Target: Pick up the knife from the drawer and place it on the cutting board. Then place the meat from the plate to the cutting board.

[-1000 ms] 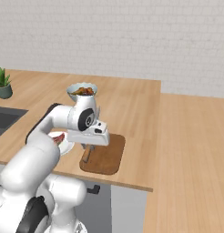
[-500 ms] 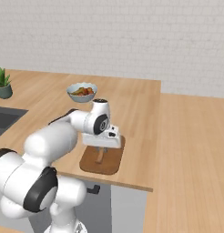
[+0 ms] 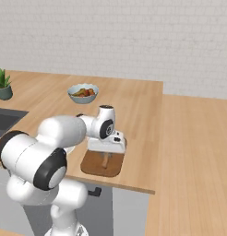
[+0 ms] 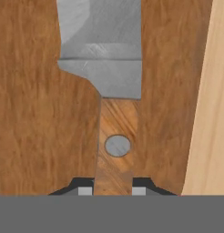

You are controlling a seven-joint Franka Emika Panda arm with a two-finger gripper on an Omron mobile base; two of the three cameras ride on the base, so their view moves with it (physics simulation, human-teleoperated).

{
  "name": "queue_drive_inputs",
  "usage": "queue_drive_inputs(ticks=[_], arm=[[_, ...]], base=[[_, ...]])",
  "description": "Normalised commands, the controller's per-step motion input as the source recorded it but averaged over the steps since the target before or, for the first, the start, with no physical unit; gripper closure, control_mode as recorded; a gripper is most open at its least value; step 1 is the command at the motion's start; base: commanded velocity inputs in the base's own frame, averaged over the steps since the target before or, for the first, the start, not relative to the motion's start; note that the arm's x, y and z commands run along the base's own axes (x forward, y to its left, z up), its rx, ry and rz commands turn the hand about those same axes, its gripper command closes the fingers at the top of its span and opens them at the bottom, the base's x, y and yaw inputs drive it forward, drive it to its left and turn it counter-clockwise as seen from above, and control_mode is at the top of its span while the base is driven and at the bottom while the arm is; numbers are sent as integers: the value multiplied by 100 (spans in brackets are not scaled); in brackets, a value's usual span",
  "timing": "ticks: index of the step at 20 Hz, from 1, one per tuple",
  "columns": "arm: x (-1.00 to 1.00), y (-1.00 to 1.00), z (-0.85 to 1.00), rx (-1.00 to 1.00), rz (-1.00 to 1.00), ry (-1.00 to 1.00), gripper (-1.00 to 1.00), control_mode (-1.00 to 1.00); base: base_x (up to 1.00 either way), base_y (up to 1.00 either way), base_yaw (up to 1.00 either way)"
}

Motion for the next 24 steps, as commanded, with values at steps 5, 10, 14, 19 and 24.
queue_drive_inputs(ticks=[5, 10, 14, 19, 24], arm=[[14, -18, -34, 0, 0, 0, 100, -100], [14, -11, -30, 0, 0, 0, 100, -100], [36, -5, -24, 0, 0, 0, 100, -100], [18, 3, -20, 0, 0, 0, 100, -100], [0, 18, -1, 0, 0, 0, -100, -100]], base=[[0, 0, 0], [0, 0, 0], [0, 0, 0], [0, 0, 0], [0, 0, 0]])
